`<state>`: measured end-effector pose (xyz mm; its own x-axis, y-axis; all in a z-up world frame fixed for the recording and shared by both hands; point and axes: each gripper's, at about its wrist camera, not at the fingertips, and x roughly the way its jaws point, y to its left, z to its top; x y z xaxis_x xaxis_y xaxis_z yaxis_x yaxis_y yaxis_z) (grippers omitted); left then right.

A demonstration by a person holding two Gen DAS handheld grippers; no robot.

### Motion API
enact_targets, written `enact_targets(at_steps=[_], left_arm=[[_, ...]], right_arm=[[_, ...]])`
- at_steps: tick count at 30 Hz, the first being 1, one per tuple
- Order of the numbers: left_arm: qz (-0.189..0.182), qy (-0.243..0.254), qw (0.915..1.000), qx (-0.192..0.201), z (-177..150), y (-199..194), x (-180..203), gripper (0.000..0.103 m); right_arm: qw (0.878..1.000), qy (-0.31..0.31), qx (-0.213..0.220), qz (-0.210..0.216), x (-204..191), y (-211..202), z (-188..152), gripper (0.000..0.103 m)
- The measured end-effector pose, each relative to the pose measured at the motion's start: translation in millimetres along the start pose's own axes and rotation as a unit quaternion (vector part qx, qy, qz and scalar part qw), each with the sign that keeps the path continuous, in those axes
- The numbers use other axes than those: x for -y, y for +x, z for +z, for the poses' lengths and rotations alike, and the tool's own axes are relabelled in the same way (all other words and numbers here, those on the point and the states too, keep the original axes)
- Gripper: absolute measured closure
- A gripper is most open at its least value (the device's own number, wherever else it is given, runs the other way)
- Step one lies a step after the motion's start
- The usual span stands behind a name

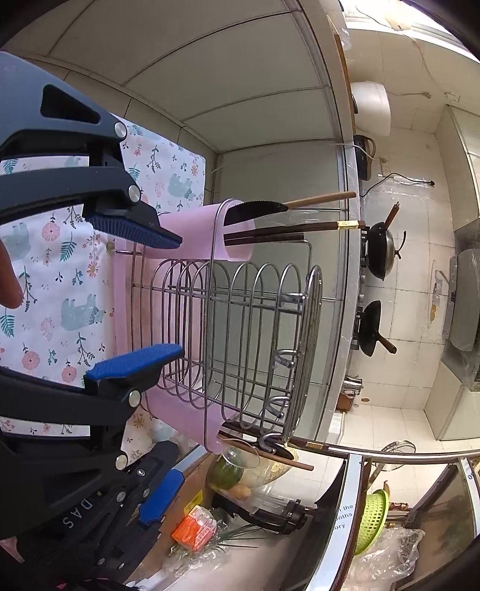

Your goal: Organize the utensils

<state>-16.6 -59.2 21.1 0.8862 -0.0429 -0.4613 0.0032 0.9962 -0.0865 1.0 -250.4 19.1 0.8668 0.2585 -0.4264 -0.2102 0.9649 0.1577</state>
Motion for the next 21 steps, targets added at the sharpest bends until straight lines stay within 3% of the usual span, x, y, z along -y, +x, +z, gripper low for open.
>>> enact_targets(at_steps=[21], left_arm=[[0.003,0.000,1.0000,0.004,-4.5,-8.6,3.7,0.049]], right_arm=[[1.000,-0.012,-0.009,0.003,-5.5,-0.5,-5.5,0.062]])
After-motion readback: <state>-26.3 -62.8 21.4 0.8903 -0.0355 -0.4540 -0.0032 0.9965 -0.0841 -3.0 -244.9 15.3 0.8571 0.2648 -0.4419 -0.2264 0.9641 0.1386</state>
